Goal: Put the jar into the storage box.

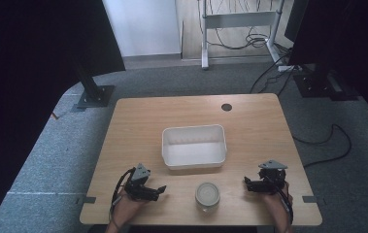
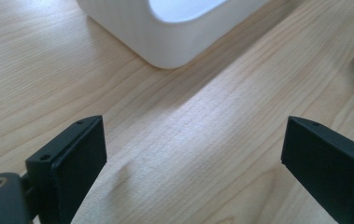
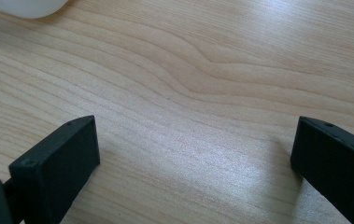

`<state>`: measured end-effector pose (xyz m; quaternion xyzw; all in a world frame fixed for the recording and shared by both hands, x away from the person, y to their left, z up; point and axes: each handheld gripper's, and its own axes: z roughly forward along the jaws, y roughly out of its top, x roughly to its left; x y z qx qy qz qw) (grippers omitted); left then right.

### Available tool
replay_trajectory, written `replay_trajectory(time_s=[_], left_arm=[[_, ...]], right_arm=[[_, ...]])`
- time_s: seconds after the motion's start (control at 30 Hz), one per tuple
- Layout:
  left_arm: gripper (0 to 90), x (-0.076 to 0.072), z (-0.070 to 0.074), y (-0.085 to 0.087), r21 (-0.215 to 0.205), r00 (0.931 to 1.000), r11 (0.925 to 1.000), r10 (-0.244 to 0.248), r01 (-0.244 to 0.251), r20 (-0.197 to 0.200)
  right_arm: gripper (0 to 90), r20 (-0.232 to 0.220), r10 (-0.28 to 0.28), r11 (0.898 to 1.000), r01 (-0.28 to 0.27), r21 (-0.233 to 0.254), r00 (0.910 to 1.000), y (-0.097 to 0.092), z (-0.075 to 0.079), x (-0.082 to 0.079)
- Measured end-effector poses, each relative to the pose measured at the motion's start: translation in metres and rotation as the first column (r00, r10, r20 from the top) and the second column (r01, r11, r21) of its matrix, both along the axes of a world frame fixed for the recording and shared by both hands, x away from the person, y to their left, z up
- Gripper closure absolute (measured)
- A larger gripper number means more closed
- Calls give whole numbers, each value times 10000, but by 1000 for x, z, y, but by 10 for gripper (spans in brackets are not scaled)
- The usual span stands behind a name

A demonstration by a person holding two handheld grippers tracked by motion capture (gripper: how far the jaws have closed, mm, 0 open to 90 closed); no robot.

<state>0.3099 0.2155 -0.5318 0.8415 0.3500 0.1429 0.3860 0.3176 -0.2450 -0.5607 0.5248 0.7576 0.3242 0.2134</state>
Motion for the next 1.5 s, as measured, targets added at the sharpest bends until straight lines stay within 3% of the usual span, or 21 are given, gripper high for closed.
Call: replay_trajectory(time_s=[0.57, 0.87, 1.5], left_arm=[[58, -18, 15, -17, -275, 9953, 9952, -929, 937, 275], [57, -24, 14, -25, -472, 9916, 9906, -1274, 1284, 240], [48, -38, 14, -49, -870, 9714, 9675, -2362, 2376, 265]], right_arm=[[10, 1, 2, 10000, -2, -2, 10000, 0, 0, 0], [9, 2, 4, 10000, -4, -3, 10000, 0, 0, 0], [10, -4, 1, 10000, -1, 0, 10000, 0, 0, 0]])
